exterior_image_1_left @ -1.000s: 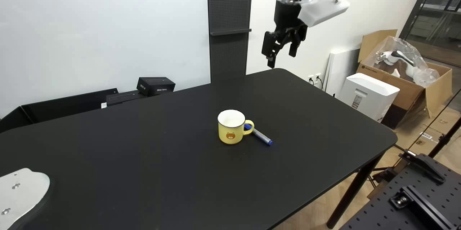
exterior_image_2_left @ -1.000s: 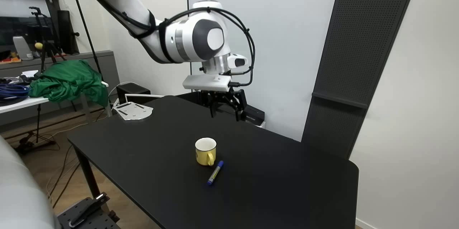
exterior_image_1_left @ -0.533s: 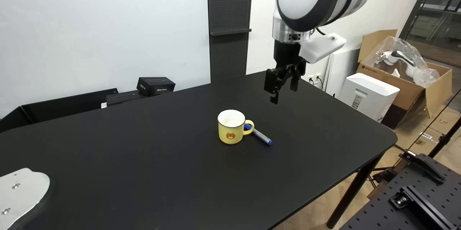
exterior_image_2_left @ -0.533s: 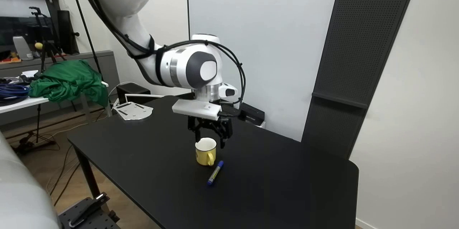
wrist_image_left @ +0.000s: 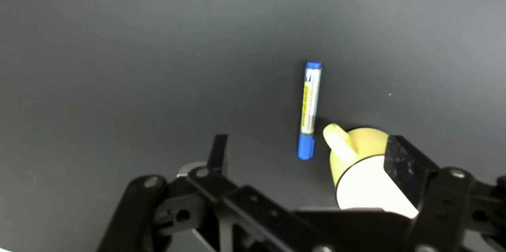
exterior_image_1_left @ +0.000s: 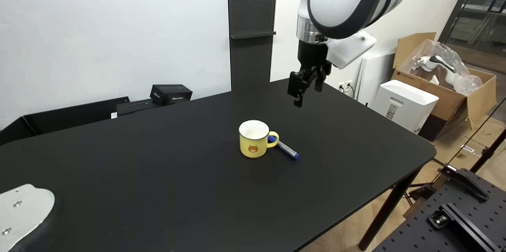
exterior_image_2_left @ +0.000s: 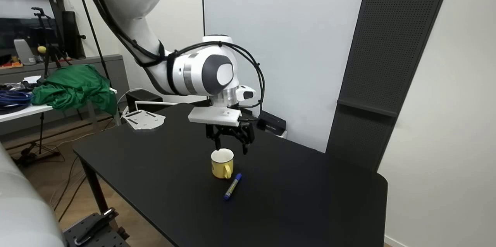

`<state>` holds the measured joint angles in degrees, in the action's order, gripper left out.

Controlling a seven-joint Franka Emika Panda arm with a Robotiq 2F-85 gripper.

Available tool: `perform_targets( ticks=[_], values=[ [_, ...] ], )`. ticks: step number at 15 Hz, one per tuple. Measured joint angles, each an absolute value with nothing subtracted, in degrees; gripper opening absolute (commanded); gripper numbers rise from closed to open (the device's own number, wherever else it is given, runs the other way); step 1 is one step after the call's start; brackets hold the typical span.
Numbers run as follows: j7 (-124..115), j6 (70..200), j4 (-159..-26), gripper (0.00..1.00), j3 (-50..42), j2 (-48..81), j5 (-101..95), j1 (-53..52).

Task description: Put the marker in the cup

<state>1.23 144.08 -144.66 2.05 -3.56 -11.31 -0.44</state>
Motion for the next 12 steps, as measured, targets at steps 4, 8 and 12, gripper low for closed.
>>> perform_targets(
  ticks=[4, 8, 12],
  values=[
    [-0.3, 151.5, -145.2, 1.00, 2.0, -3.3, -15.9, -0.4],
    [0.8, 156.9, -146.6, 1.00, 1.7, -0.4, -12.5, -0.4],
    [4.4, 159.0, -146.4, 1.00, 1.0, 5.1, -5.8, 0.1]
  ],
)
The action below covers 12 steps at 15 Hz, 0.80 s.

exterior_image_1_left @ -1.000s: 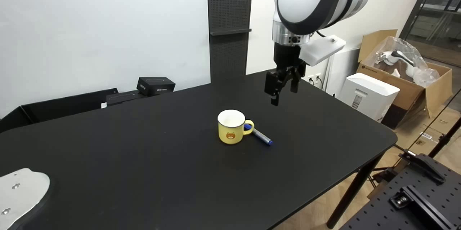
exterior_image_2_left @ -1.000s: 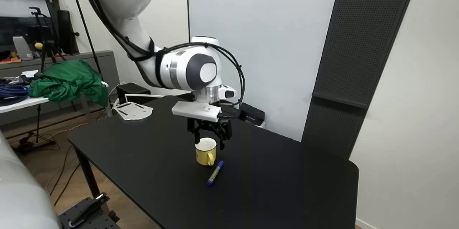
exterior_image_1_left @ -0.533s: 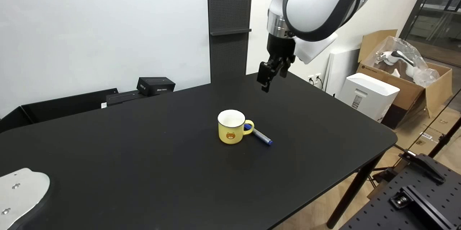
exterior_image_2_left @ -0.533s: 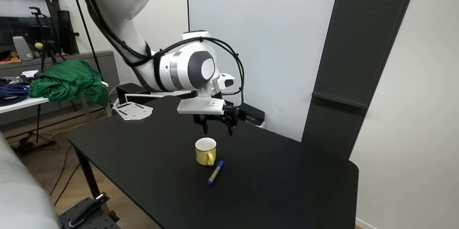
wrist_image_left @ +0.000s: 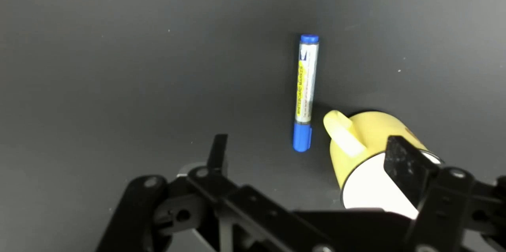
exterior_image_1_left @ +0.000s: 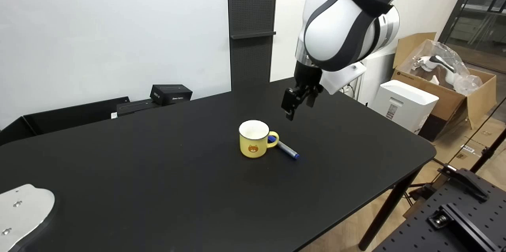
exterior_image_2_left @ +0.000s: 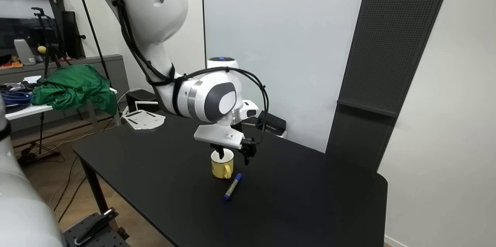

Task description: Put the marker in the cup

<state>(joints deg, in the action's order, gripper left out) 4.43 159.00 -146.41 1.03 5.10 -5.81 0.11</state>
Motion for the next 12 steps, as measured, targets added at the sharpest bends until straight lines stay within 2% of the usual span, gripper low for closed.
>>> perform_targets(
  ticks=[4, 12],
  values=[
    [5.7, 159.2, -145.5, 1.00, -0.1, 10.2, -4.5, 1.4],
    [5.6, 160.2, -145.5, 1.00, -0.5, 10.8, -6.6, 0.7]
  ],
)
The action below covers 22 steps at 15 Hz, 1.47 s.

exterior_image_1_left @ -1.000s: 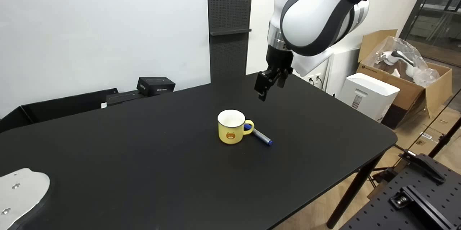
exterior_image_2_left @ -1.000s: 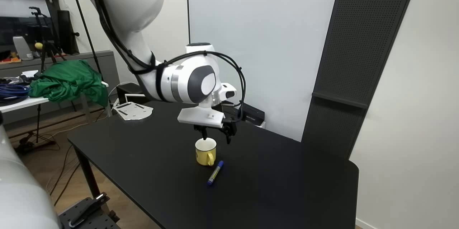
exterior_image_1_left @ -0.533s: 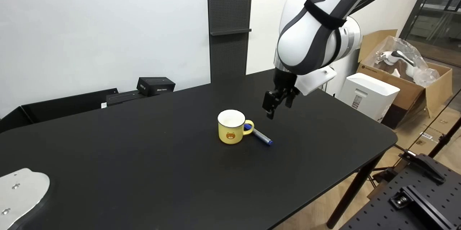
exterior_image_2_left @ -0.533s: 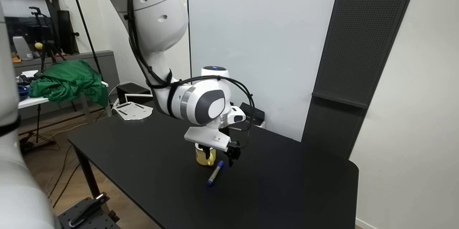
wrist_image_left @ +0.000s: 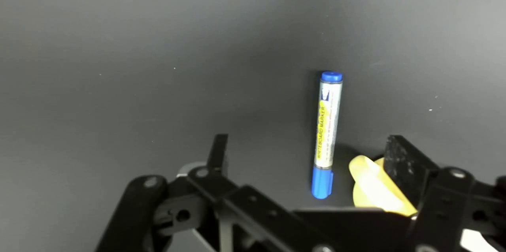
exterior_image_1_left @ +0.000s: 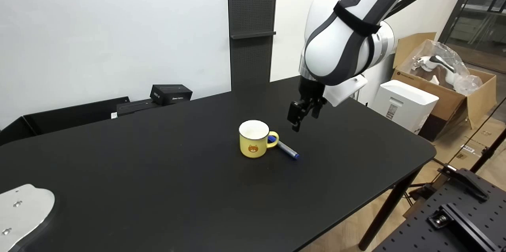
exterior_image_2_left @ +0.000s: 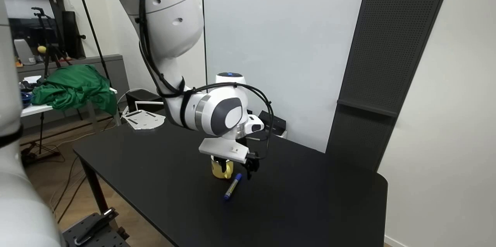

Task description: Put the marker in the cup

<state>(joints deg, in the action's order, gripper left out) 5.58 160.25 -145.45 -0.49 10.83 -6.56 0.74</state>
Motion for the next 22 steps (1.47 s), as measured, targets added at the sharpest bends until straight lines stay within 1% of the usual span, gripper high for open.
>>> perform_targets(
  ticks=[7, 14, 15, 16, 17, 20, 22],
  values=[
    [5.3, 167.1, -143.1, 1.00, -2.7, 18.8, -9.8, -0.7],
    [5.3, 168.2, -138.1, 1.00, -3.8, 26.0, -10.1, -4.1],
    [5.3, 168.2, -137.5, 0.75, -3.8, 26.6, -10.1, -4.6],
    [5.3, 168.2, -136.9, 0.75, -3.8, 27.2, -10.1, -5.1],
    [5.3, 168.2, -136.4, 0.69, -3.9, 27.8, -10.1, -5.5],
    [5.3, 168.2, -135.1, 0.45, -4.1, 29.3, -10.1, -6.2],
    [5.3, 168.2, -134.6, 0.33, -4.1, 29.9, -10.1, -6.3]
  ],
)
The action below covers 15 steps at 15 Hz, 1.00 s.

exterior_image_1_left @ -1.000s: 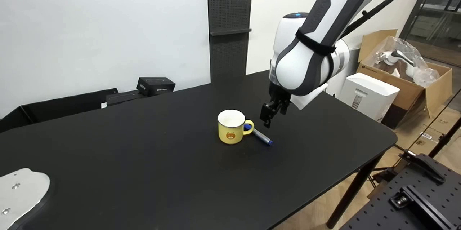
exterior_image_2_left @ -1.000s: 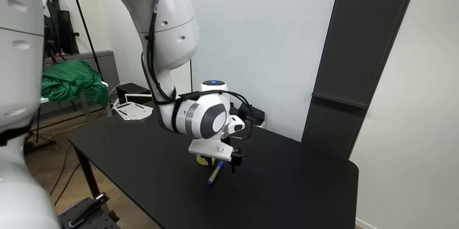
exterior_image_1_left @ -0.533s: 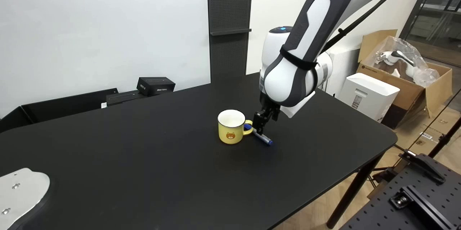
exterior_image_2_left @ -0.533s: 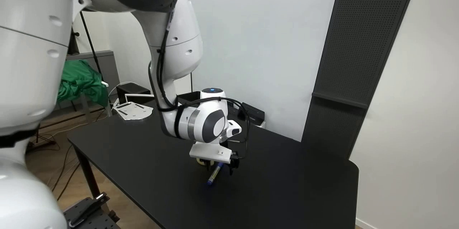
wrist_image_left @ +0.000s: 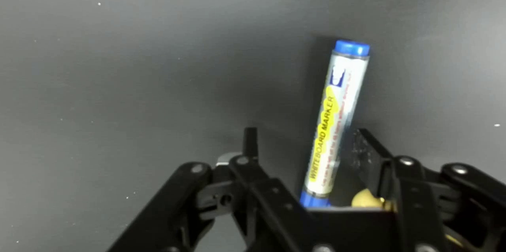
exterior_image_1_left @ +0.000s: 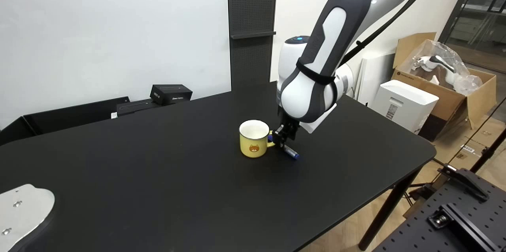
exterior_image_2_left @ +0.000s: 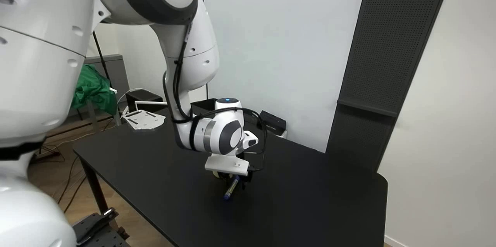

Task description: Put the marker in the cup

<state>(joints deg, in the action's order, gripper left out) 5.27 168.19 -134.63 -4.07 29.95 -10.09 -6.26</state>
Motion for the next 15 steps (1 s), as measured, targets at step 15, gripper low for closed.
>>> perform_targets(
  ticks=[15],
  values=[
    [5.0, 167.5, -134.6, 0.05, -4.9, 26.7, -10.0, -6.2]
  ],
)
